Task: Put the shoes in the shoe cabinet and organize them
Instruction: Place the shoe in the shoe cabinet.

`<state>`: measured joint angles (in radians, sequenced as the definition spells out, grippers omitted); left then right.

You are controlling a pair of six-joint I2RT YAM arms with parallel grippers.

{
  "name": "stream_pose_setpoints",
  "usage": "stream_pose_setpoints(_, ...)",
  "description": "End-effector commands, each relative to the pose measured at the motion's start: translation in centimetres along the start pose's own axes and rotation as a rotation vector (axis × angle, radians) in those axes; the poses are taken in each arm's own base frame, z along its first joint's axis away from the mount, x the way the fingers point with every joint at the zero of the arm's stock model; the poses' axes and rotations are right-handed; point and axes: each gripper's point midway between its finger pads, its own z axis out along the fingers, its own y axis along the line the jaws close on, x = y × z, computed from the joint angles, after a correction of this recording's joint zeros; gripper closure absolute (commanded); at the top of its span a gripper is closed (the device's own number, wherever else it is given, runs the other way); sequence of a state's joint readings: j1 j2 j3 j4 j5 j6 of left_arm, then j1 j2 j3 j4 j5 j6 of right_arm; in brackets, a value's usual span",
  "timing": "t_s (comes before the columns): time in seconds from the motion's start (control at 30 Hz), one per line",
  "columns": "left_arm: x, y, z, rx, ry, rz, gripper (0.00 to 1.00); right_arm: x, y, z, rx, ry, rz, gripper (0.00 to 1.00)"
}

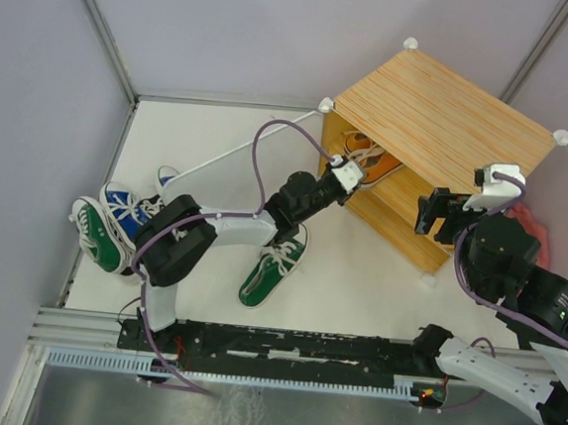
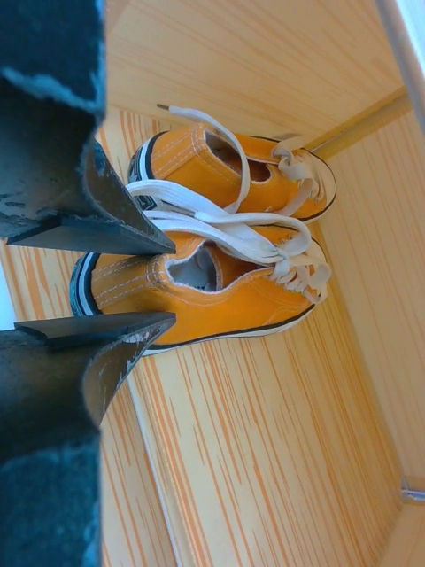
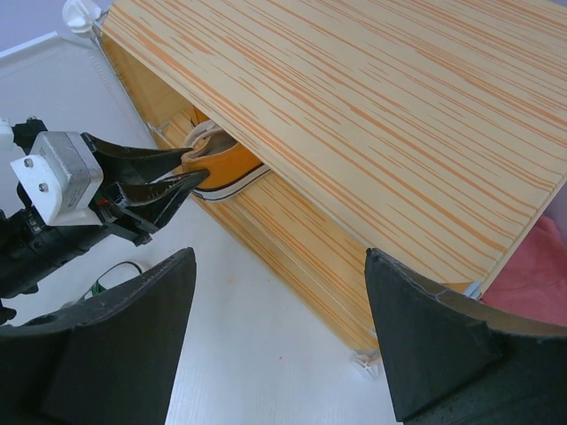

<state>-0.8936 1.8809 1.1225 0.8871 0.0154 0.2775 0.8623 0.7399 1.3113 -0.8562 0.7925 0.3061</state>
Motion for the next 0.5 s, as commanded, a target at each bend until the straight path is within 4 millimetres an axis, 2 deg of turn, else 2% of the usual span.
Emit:
stream_pose_setpoints(0.0, 0.7, -0.4, 1.0, 0.001, 0.005, -0.059, 0.66, -0.4, -0.7, -0.2, 0.026, -0.018, 0.001, 0.16)
stream_pose_setpoints(0.03, 0.7, -0.5, 1.2, 0.002, 0.002, -0.066, 0.74, -0.3, -0.8, -0.2, 0.027, -0.017, 0.000, 0.16)
stream_pose_setpoints(0.07, 0.8, -0.5, 1.4, 0.004, 0.005, -0.071, 0.87, -0.3, -0.8, -0.2, 0.029, -0.018, 0.000, 0.16)
stream_pose_setpoints(0.1, 0.9, -0.6, 1.5, 0.005, 0.005, -0.073, 0.96, -0.3, -0.9, -0.3, 0.031, -0.018, 0.000, 0.16)
stream_pose_setpoints(0.2, 0.4, 0.0, 1.9, -0.017, -0.006, -0.089, 0.97, -0.3, -0.9, -0.3, 0.034, -0.020, 0.000, 0.16)
stream_pose_setpoints(0.33, -2.0, 1.7, 2.6, -0.089, -0.065, -0.096, 0.97, -0.2, -0.9, -0.2, 0.035, -0.017, -0.004, 0.16)
stream_pose_setpoints(0.47, -3.3, 3.2, 3.4, -0.146, -0.094, -0.075, 0.97, -0.3, -0.9, -0.2, 0.037, -0.018, -0.003, 0.16)
